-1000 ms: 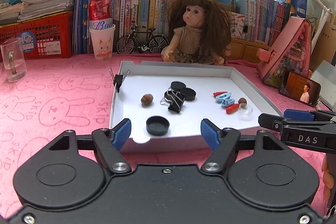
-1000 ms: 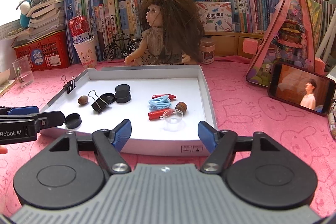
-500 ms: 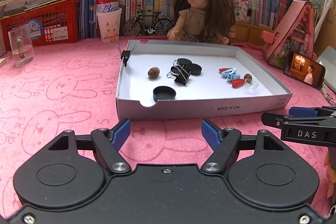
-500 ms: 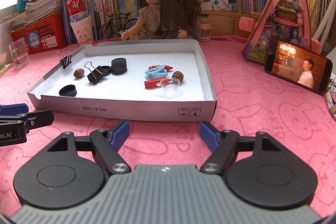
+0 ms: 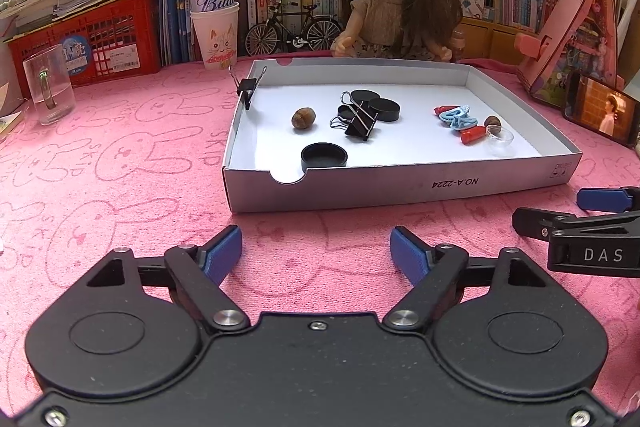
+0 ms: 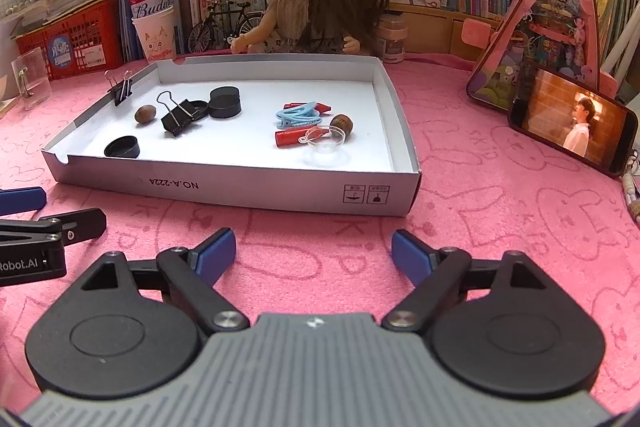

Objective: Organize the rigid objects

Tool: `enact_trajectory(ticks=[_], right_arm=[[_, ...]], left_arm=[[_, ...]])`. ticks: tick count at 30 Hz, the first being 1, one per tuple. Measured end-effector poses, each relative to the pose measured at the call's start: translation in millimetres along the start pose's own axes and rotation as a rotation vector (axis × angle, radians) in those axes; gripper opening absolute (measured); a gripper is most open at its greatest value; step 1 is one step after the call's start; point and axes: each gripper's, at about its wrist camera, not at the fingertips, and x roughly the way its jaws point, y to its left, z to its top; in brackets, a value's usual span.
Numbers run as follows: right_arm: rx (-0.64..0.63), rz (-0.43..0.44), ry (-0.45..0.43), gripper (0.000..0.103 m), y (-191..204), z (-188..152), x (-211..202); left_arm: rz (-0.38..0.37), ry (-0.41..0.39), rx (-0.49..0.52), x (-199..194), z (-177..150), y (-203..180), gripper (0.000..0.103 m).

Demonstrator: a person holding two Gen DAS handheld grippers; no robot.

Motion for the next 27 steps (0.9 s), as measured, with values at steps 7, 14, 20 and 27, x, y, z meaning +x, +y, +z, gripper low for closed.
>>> enact_trajectory(ticks=[7, 14, 20, 27], right_arm=[[-0.007, -0.009, 0.016, 0.100, 1.2, 0.1, 2.9], [0.003, -0.016, 0.023, 0.103, 0.7, -0.2, 4.2], [0.002, -0.016, 0.023, 0.103, 0.5, -0.2, 4.3], [0.002, -0.016, 0.023, 0.103, 0.6, -0.2, 4.4]], left_arm=[[0.017, 0.009, -0.001, 1.7, 0.3, -0.2, 0.087], [0.026, 0.016, -0.010, 3.4, 0.5, 1.2, 0.092], [0.038, 0.026, -0.020, 4.7, 0.2, 2.0, 0.099], [0.050, 0.027, -0.030, 4.3, -1.8, 3.0, 0.102]])
